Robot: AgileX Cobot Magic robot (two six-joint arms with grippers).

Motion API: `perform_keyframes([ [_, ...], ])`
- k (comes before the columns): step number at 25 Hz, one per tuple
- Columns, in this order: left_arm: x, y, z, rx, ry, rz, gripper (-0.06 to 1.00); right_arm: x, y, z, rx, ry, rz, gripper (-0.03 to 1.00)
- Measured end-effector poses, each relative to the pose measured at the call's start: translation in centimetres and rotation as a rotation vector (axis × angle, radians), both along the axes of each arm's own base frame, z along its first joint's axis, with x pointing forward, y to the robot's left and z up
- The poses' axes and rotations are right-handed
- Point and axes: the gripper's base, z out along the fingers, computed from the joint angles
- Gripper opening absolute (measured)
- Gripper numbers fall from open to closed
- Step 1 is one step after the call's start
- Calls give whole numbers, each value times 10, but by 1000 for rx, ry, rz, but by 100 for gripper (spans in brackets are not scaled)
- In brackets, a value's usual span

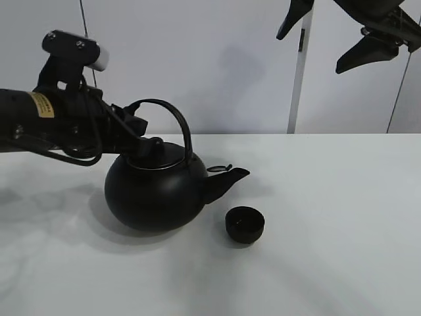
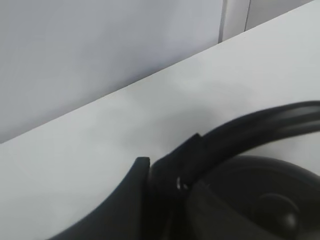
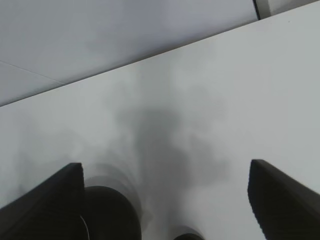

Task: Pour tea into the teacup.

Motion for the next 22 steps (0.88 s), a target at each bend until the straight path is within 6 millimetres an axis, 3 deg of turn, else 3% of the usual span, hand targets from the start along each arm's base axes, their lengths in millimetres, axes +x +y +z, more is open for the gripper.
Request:
perform_keyframes([
  [10, 18, -14, 16, 61, -22, -24, 10, 0, 0, 0, 1, 0, 0, 61],
  [22, 19, -14, 7, 124, -39, -51, 10, 0, 0, 0, 1, 0, 0, 61],
])
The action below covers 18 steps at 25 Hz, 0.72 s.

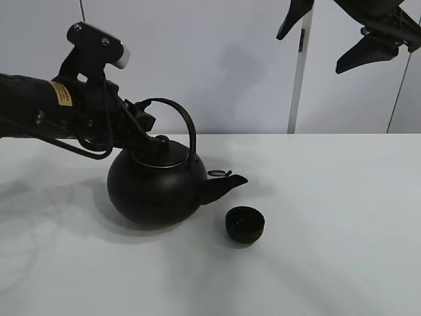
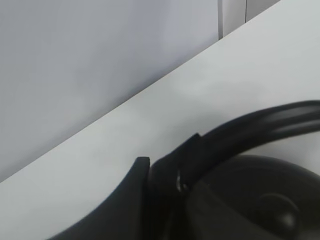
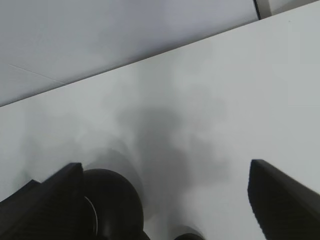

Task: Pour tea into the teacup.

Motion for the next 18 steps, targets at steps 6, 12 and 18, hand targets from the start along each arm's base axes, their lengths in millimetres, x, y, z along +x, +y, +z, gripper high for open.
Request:
perform_keyframes([
  [6, 0, -1, -8, 40, 2, -31, 10, 0, 0, 0, 0, 0, 0, 61],
  [12, 2, -3, -5, 90, -47, -60, 10, 0, 0, 0, 0, 0, 0, 61],
  [18, 8, -5, 2, 86, -75, -62, 10, 0, 0, 0, 0, 0, 0, 61],
])
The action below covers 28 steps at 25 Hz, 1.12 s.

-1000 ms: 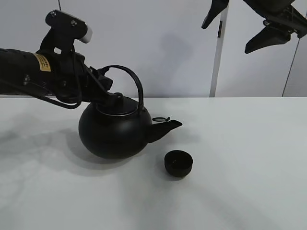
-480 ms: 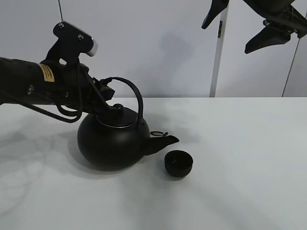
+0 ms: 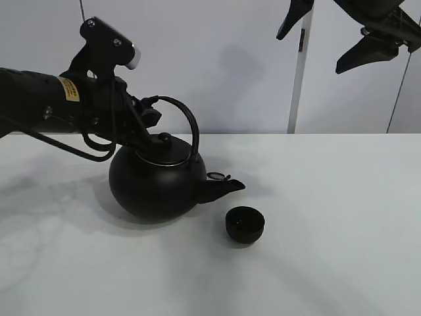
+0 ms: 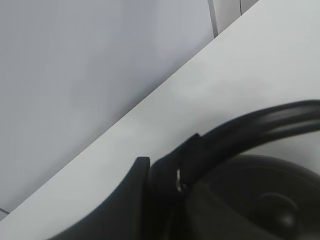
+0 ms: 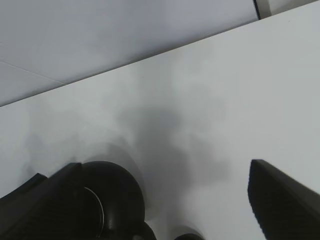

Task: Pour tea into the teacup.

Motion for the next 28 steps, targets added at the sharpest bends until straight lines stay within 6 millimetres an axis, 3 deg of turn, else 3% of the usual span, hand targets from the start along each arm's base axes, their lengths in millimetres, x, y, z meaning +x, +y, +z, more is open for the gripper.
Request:
perform_keyframes([
  [13, 0, 0, 1, 25, -24, -14, 10, 0, 0, 0, 0, 0, 0, 61],
  [28, 4, -14, 10, 85, -55, -69, 10, 0, 0, 0, 1, 0, 0, 61],
])
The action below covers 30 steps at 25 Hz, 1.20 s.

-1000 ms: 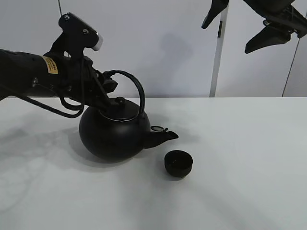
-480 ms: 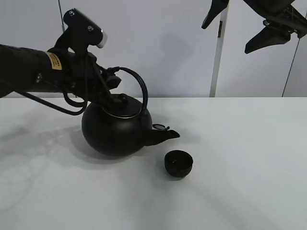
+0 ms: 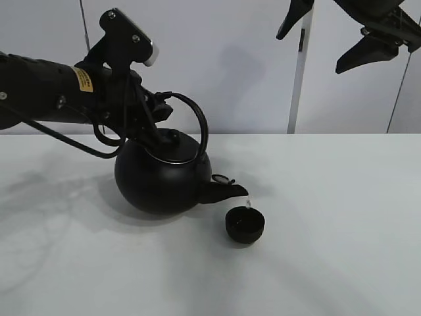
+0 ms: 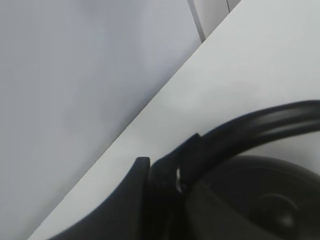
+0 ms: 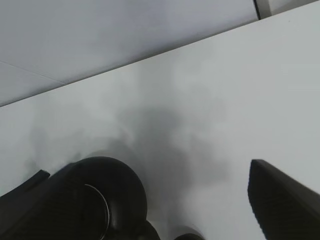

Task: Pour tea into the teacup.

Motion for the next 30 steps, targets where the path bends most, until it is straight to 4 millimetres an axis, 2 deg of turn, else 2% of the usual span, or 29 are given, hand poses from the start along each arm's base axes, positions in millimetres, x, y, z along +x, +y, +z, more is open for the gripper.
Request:
perform_keyframes([
  [30, -1, -3, 0, 36, -25, -24, 10, 0, 0, 0, 0, -1, 0, 61],
])
